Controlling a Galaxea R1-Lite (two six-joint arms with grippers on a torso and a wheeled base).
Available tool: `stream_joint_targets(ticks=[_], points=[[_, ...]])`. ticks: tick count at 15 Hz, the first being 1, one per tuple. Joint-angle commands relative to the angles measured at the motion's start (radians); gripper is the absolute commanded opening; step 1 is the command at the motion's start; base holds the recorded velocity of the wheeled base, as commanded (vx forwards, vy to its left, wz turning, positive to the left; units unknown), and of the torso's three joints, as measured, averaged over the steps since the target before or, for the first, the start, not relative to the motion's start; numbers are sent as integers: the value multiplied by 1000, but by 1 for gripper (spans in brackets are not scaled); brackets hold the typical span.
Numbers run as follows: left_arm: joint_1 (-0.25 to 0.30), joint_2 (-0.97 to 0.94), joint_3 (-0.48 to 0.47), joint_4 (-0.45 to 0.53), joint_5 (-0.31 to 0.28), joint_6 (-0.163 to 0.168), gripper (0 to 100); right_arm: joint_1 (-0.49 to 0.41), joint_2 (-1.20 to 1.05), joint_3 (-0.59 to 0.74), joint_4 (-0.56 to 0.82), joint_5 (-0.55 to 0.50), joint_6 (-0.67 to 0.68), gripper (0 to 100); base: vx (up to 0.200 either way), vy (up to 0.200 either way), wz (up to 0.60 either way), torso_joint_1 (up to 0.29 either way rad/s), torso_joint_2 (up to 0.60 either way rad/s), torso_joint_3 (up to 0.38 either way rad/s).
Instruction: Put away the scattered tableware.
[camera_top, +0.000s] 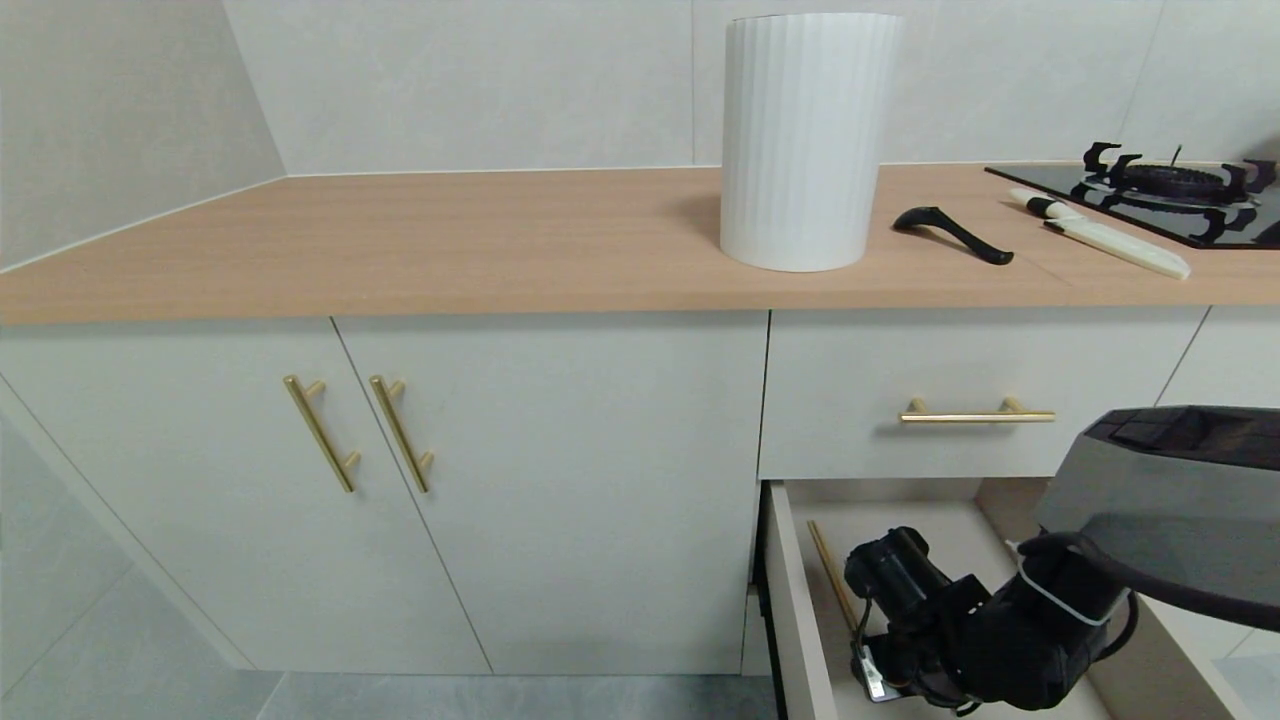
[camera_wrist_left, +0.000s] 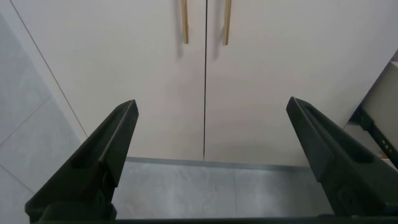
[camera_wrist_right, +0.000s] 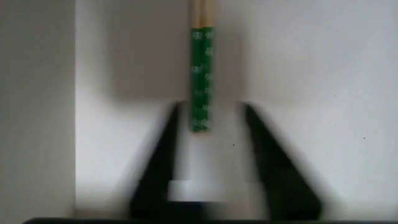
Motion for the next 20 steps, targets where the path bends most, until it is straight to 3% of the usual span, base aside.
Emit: stream_joint_targets(ticks=[1, 3, 6, 9, 12, 16, 20], points=[[0, 0, 1, 0, 0, -1, 100, -1, -7, 0, -1, 1, 1, 100, 0, 0, 0, 0, 0, 0], [0, 0, 1, 0, 0, -1, 100, 0, -48, 17, -2, -1, 1, 100, 0, 0, 0, 0, 0, 0], [0, 0, 1, 0, 0, -1, 100, 9, -340, 120, 2, 10, -71, 100, 0, 0, 0, 0, 0, 0], [0, 0, -1, 0, 0, -1, 100, 5, -579, 135, 1, 13, -87, 100, 0, 0, 0, 0, 0, 0], [0, 0, 1, 0, 0, -1, 100, -44, -743, 147, 1, 22, -162, 100, 0, 0, 0, 0, 0, 0], [0, 0, -1, 0, 0, -1, 100, -118, -876, 144, 1, 52, -240, 100, 0, 0, 0, 0, 0, 0], [0, 0, -1, 0, 0, -1, 100, -133, -936, 144, 1, 59, -263, 100, 0, 0, 0, 28, -228, -288]])
